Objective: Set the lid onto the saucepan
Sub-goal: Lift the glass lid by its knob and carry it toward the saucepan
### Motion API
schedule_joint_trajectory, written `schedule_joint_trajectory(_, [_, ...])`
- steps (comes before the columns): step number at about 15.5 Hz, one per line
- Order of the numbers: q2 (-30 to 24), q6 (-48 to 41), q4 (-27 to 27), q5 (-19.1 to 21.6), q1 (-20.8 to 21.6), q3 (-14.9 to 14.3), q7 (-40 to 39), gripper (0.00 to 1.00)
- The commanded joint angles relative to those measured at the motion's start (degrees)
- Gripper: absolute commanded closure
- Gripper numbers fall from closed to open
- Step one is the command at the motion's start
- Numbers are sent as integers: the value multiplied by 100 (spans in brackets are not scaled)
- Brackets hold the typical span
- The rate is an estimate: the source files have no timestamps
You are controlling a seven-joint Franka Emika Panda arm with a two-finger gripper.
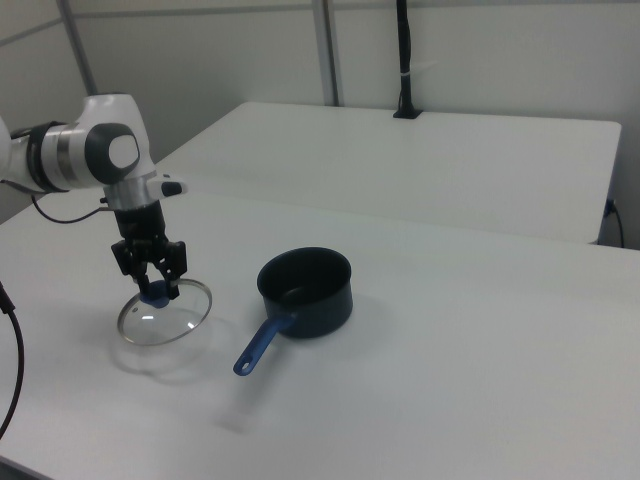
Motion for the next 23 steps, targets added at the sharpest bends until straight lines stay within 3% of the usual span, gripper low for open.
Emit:
schedule_joint_trajectory(1, [-100, -439, 365, -10, -87, -39, 64, 43])
schedule_joint_trajectory(23, [-126, -853, 822, 87, -210, -303, -51, 43])
